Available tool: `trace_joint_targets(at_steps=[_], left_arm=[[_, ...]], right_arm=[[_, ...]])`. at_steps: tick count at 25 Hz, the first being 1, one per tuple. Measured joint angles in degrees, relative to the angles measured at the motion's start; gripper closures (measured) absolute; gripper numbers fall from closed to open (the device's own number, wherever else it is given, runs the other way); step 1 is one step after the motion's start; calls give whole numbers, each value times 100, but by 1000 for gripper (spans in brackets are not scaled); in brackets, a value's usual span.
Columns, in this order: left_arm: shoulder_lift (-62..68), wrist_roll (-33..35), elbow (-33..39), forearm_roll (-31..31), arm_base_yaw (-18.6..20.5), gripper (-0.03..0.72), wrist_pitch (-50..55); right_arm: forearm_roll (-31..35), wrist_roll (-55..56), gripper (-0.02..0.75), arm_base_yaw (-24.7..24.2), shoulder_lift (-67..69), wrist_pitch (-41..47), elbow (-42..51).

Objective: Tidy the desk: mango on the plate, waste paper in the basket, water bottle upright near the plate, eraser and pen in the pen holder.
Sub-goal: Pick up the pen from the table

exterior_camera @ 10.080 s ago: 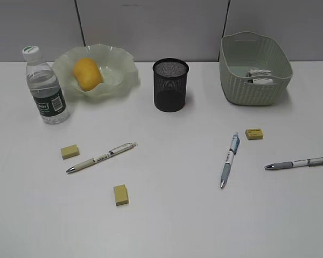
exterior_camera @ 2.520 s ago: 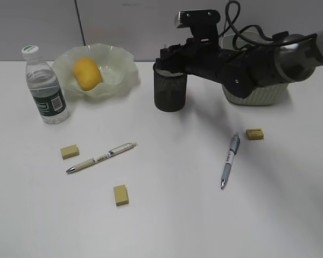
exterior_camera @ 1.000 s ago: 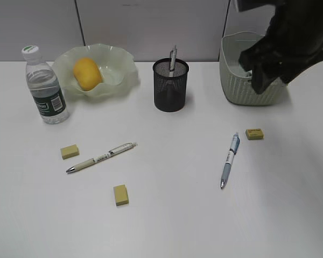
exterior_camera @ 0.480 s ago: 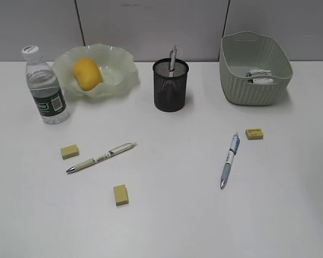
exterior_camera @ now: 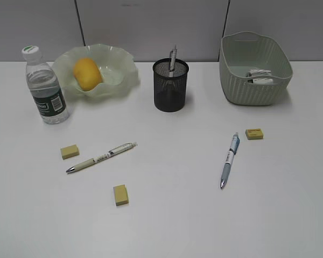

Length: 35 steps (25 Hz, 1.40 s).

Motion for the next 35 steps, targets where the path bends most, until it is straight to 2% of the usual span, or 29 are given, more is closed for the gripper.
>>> trace_joint_targets(at_steps=[5, 9, 21, 26, 32, 35], left_arm=[[0, 0, 0, 0, 0, 177, 0], [0, 0, 0, 0, 0, 177, 0], [177, 44, -109, 0, 0, 178, -218], [1144, 268, -364, -6, 0, 178, -1010], [3080, 344, -806, -84, 0, 179, -1532], [4195, 672, -1163, -239, 0, 182, -1612]], right_arm=[[5, 0, 220, 0, -1265, -160, 887], [5, 0, 219, 0, -1975, -199, 1133], [92, 0, 219, 0, -2197, -244, 1144], [92, 0, 219, 0, -2197, -248, 1144], [92, 6, 219, 0, -2197, -254, 1144], [92, 6, 219, 0, -2197, -254, 1144]])
